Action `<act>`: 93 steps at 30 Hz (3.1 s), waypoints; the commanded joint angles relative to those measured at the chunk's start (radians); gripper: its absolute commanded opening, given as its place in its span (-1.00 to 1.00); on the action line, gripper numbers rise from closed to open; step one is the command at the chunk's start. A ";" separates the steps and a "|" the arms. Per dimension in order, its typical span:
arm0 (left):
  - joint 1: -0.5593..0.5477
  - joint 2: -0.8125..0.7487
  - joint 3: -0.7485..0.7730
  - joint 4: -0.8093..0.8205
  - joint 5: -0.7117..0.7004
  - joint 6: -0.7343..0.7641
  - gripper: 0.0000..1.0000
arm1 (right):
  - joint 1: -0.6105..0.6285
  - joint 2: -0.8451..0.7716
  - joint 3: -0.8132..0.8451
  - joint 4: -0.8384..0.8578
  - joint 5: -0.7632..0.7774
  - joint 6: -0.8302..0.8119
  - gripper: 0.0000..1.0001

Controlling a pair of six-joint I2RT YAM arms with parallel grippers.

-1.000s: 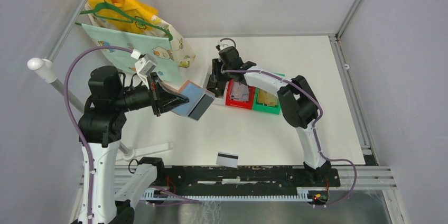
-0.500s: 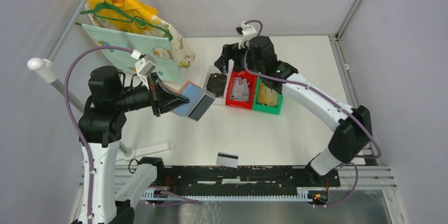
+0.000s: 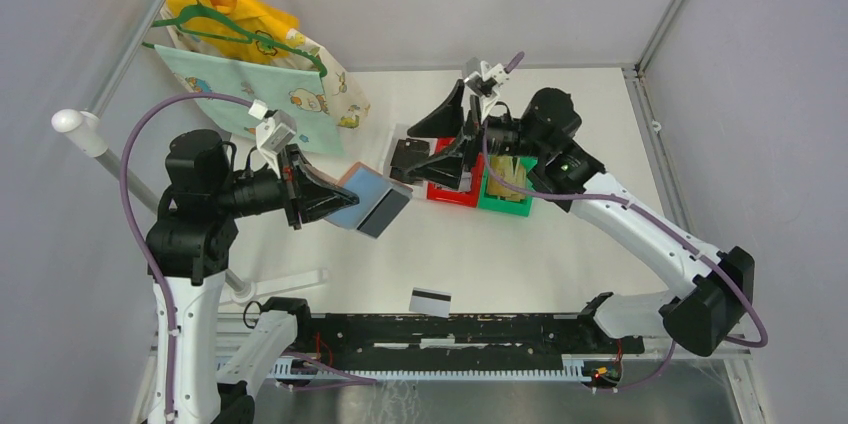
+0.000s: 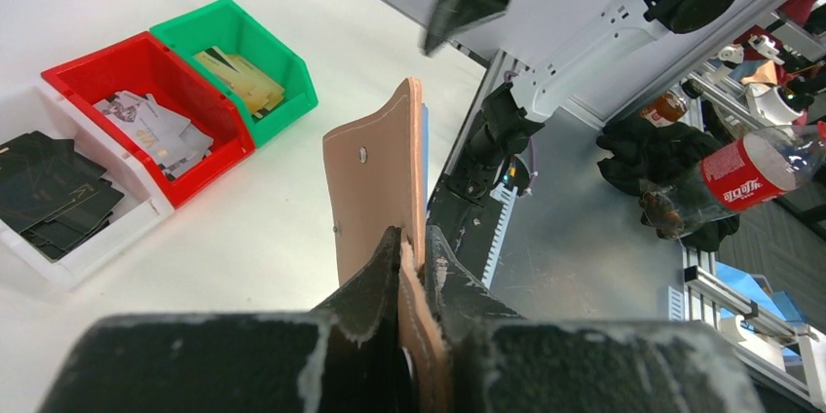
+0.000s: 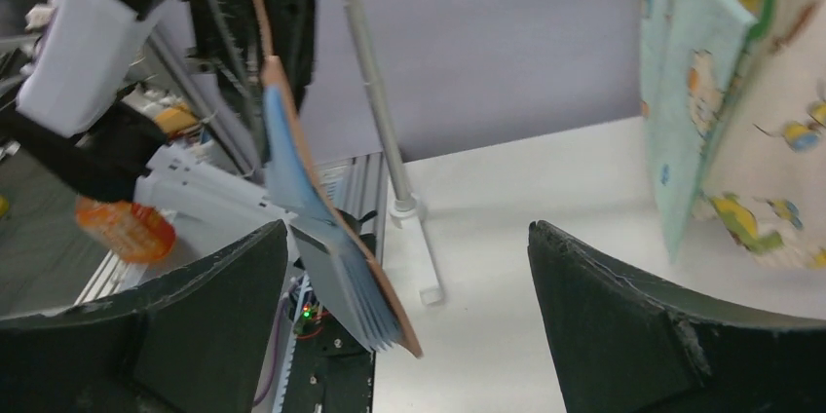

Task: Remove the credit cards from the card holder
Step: Remove the credit card from the card holder.

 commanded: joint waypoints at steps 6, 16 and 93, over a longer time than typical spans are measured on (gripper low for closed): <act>0.005 -0.003 0.005 0.015 0.089 0.084 -0.96 | 0.177 0.080 0.306 -0.371 -0.173 -0.370 0.96; 0.005 -0.004 0.011 -0.022 0.156 0.145 -0.95 | 0.257 0.194 0.490 -0.612 -0.147 -0.516 0.55; 0.005 0.045 0.037 -0.336 0.059 0.461 -0.96 | 0.281 0.034 0.136 -0.153 0.201 -0.271 0.07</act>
